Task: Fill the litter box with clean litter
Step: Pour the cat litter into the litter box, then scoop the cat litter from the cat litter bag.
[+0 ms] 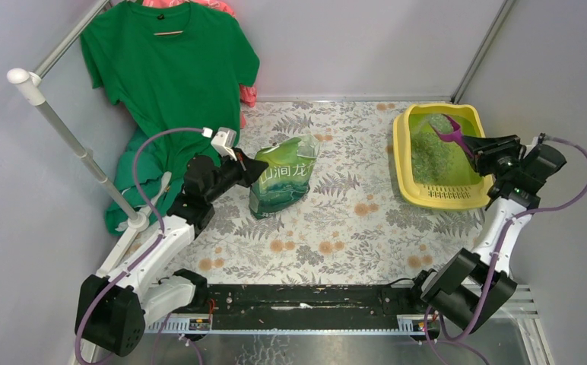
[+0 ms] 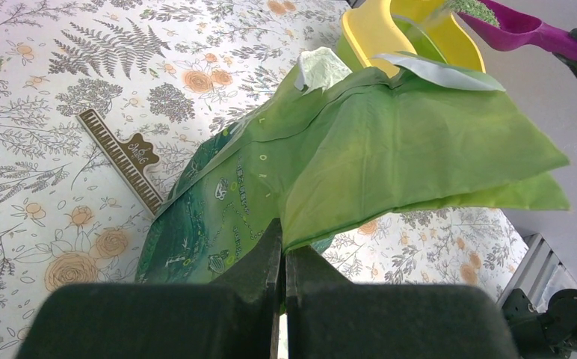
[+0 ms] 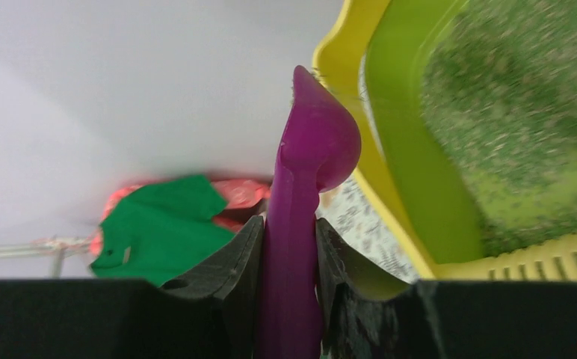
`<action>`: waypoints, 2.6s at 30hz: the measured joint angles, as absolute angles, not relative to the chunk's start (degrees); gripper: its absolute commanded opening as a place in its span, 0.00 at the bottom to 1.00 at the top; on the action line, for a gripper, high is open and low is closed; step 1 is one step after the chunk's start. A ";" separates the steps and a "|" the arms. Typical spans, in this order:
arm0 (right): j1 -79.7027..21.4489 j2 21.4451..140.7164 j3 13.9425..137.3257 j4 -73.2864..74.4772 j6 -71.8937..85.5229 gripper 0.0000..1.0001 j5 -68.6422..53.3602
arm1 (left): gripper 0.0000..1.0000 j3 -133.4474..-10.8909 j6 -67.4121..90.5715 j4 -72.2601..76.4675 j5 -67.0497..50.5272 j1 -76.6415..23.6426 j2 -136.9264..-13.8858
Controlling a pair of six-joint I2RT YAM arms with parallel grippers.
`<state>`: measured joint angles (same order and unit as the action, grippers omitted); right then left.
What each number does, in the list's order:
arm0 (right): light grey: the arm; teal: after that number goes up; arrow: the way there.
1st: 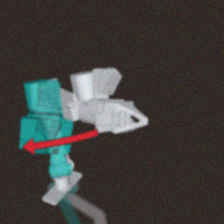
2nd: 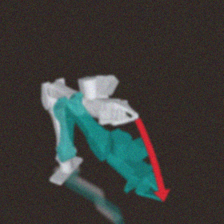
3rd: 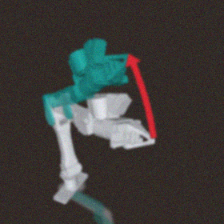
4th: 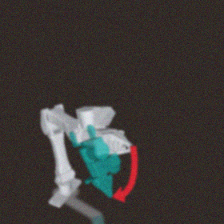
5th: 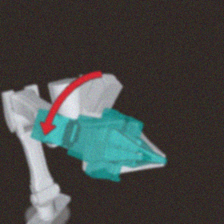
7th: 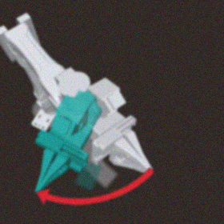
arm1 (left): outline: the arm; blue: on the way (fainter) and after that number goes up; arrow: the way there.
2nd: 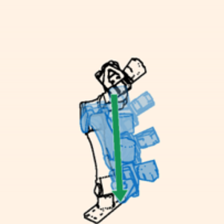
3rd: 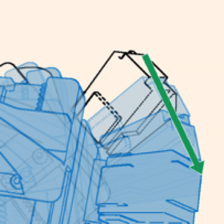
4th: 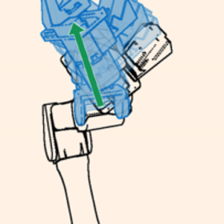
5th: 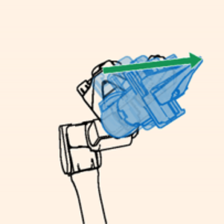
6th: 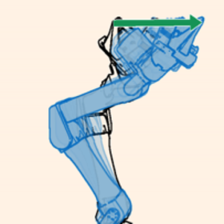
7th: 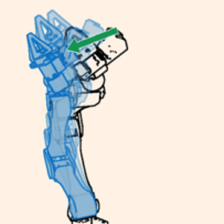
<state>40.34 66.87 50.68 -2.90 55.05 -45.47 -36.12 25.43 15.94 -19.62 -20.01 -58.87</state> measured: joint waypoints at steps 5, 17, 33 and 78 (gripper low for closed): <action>40.18 66.24 57.28 9.45 45.36 0.00 -37.21 | 0.01 -36.07 25.96 16.01 -20.18 -19.81 -58.87; 27.51 68.84 70.28 30.30 30.63 0.00 -14.24 | 0.01 -36.07 26.24 16.01 -20.51 -19.81 -58.89; 15.35 72.79 77.89 41.80 20.27 0.00 11.60 | 0.02 -36.07 26.33 16.34 -20.71 -19.81 -59.22; -19.25 93.30 101.71 50.28 16.75 0.00 -26.48 | 0.02 -35.64 23.33 16.34 -16.51 -28.10 -58.54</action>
